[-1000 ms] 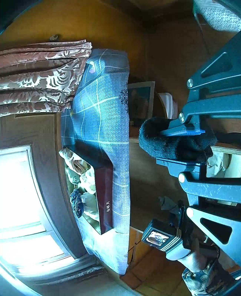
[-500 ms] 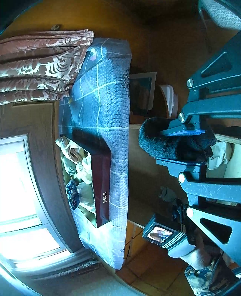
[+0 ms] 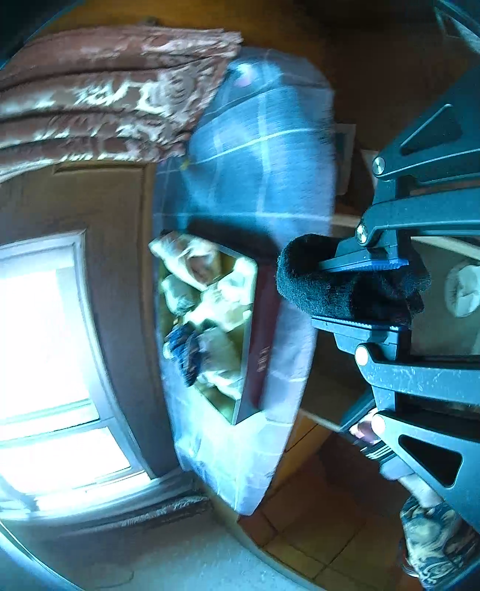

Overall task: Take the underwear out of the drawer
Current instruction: 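Grasp the grey banded sock with the left gripper while the right carries the black sock, then lower the black sock into the tin box with the right gripper while the left lifts the grey sock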

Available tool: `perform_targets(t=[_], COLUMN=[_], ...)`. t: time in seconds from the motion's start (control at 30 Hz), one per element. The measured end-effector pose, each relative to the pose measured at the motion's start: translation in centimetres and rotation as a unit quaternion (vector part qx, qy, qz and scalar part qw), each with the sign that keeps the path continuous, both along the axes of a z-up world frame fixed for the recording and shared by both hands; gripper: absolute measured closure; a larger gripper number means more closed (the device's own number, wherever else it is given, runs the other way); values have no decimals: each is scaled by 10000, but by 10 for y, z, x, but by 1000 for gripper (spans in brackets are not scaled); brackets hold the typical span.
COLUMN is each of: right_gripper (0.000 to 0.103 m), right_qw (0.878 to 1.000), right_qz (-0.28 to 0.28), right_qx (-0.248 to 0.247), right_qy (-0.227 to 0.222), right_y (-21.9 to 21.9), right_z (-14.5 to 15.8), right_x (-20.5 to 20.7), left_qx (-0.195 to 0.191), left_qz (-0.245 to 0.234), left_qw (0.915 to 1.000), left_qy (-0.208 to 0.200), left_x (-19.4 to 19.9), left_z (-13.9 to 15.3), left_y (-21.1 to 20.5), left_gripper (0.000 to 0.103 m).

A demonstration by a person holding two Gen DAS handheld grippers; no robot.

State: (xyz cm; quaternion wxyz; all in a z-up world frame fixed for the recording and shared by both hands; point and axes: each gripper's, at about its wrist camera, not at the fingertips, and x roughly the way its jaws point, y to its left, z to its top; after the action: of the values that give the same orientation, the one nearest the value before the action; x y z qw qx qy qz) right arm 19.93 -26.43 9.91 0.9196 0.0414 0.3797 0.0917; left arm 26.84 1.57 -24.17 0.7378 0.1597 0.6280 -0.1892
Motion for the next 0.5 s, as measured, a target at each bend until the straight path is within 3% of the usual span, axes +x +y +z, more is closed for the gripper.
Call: perform_targets(t=[0.27,0.5], right_gripper=[82,82], right_qw=[9991,9979], right_qz=[309,524], right_qx=[201,275], right_qy=[-221,-247], right_y=[21,44], right_z=[28,33], right_x=[57,112], left_qx=[-105,-183], left_qz=[-52,-72], left_qw=[9998,9995], left_qy=[173,230], left_x=[10,13], left_z=[-3,-5], left_y=[-2,-1], left_gripper=[95,95])
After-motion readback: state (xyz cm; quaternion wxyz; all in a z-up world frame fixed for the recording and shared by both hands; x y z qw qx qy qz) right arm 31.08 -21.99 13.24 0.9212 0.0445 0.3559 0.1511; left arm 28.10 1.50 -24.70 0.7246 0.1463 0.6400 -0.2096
